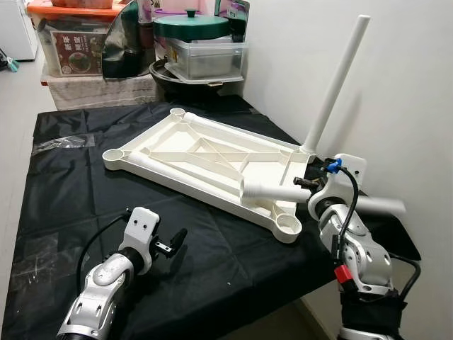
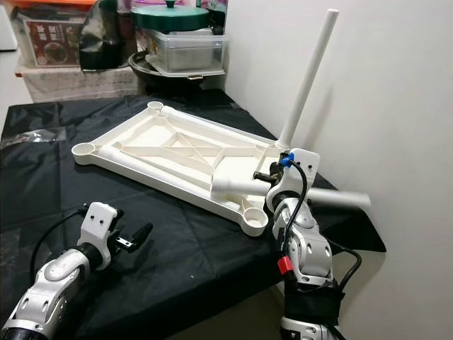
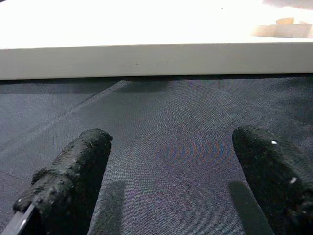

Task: Building children table

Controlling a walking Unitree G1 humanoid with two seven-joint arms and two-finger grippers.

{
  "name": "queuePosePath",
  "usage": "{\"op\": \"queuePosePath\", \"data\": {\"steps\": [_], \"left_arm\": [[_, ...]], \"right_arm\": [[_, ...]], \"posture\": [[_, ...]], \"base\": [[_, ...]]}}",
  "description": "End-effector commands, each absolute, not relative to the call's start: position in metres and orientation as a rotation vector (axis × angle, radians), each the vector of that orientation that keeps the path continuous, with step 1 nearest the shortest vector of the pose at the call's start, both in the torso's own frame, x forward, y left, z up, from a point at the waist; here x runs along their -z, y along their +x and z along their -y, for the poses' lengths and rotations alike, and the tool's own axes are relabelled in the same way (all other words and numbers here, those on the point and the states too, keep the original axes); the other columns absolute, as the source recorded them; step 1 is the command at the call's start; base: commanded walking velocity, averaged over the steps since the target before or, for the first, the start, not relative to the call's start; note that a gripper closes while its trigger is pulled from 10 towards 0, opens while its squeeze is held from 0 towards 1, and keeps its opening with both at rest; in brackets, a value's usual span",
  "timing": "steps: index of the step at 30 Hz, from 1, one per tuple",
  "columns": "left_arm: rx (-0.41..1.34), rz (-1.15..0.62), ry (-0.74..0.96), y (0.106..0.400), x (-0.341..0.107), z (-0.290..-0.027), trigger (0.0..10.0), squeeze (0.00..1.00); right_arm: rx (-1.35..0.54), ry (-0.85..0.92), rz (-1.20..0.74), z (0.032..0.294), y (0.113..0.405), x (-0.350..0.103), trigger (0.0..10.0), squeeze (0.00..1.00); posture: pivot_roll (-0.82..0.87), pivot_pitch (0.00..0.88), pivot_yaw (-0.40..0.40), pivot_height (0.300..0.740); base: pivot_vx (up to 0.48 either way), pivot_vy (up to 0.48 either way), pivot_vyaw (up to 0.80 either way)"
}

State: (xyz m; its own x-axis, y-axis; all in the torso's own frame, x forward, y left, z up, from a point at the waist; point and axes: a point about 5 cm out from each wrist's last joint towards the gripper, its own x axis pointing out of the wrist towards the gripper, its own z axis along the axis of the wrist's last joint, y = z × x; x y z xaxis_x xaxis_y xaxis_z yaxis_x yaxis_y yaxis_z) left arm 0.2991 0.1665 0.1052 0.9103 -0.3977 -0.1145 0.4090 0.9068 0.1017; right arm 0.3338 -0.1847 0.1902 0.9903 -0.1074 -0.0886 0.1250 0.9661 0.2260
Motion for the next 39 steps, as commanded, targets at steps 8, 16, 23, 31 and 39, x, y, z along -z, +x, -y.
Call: {"op": "queuePosePath", "data": {"steps": [8,16,23,31,39], "left_arm": [[0.426,-0.085,0.143,0.300,-0.105,-0.161,10.0,0.00],[0.430,-0.086,0.150,0.300,-0.105,-0.161,10.0,0.00],[0.442,-0.071,0.154,0.299,-0.107,-0.159,10.0,0.00],[0.450,-0.067,0.156,0.297,-0.107,-0.157,10.0,0.00],[0.447,-0.065,0.157,0.295,-0.107,-0.155,10.0,0.00]], "right_arm": [[0.127,0.494,-0.244,0.190,0.335,-0.157,10.0,1.00],[0.149,0.458,-0.330,0.205,0.330,-0.131,10.0,1.00],[-0.031,0.187,-0.214,0.188,0.326,-0.144,10.0,1.00],[-0.072,0.123,-0.082,0.172,0.322,-0.162,10.0,1.00],[-0.151,0.075,0.070,0.154,0.314,-0.179,10.0,1.00]], "posture": [[0.03,0.000,-0.096,0.740],[0.04,0.000,-0.095,0.740],[0.03,0.000,-0.083,0.740],[0.03,0.000,-0.082,0.740],[0.04,0.000,-0.076,0.740]], "base": [[0.000,0.000,0.00],[0.000,0.000,0.00],[0.000,0.000,0.00],[0.000,0.000,0.00],[0.000,0.000,0.00]]}}
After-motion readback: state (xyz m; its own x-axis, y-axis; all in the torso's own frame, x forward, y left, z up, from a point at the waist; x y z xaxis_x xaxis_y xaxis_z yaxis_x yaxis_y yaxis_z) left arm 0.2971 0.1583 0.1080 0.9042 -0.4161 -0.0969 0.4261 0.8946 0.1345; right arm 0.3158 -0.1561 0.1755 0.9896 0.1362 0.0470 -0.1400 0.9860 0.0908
